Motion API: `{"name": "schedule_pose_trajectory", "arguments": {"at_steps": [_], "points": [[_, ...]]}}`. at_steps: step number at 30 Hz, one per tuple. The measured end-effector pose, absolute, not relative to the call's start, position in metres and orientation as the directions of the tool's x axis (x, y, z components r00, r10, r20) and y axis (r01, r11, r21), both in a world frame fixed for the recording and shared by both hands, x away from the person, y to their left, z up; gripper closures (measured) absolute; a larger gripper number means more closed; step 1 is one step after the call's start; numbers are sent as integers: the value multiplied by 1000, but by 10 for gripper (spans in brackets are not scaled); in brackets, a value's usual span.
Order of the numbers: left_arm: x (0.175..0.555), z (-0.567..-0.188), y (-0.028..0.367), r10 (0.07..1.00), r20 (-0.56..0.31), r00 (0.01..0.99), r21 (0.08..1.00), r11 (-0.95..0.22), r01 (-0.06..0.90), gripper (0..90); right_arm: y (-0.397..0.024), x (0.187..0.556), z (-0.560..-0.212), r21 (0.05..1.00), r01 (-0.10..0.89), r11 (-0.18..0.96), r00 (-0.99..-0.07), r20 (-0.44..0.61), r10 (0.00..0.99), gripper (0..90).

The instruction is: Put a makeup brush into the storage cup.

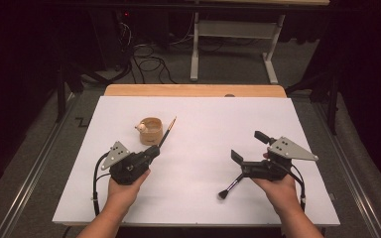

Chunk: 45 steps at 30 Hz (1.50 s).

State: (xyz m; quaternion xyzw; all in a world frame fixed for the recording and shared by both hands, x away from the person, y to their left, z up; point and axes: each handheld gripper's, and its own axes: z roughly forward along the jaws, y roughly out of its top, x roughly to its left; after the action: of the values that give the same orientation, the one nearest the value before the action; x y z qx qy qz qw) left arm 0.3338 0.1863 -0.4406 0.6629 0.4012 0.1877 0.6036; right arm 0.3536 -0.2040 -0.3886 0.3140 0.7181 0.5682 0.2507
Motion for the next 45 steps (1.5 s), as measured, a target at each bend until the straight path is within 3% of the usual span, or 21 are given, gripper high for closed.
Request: {"name": "schedule_pose_trajectory", "arguments": {"at_steps": [23, 45], "points": [[348, -433, 156, 735, -223, 640, 962, 58, 268, 846, -140, 372, -372, 975, 172, 142, -764, 41, 644, 70], [334, -451, 144, 712, -224, 666, 960, 43, 277, 845, -130, 372, -415, 937, 331, 108, -780, 207, 591, 131]]}}
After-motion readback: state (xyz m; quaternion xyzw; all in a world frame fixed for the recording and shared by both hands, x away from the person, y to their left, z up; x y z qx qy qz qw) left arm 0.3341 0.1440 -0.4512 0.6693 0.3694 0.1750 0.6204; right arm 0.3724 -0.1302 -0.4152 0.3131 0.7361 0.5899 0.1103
